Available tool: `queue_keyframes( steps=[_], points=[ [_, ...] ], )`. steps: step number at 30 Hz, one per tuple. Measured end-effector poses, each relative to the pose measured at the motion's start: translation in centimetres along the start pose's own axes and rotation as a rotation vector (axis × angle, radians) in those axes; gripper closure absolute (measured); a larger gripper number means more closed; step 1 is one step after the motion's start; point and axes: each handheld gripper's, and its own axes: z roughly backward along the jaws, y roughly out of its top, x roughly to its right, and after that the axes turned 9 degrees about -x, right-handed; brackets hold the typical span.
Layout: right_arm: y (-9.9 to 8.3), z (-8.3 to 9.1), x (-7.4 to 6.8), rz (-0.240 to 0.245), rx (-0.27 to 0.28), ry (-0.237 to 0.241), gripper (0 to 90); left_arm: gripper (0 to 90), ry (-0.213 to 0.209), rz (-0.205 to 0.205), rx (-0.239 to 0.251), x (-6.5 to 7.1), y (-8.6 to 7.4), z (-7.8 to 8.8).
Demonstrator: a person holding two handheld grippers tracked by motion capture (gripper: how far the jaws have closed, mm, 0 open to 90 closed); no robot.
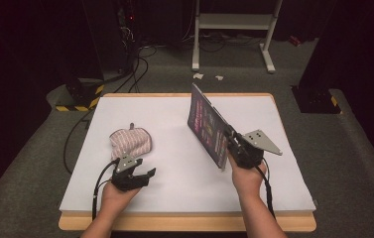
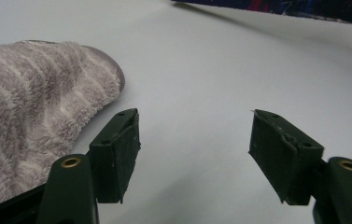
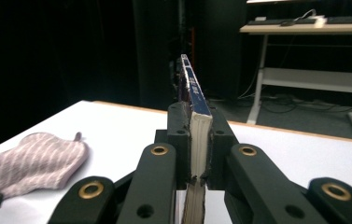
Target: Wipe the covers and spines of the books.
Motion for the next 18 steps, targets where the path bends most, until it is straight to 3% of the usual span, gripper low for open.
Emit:
queue_keyframes(
  steps=[12,18],
  points=[
    [-0.1,1.4,2.4,-0.006,0.017,-0.123,84.4,33.4,0.004,0.003,-0.004,-0.2,0.0,0.0],
    [-0.7,1.2,1.3,0.021,0.018,-0.096,84.3,33.4,0.003,0.007,-0.006,-0.1,0.0,-0.1]
  ],
)
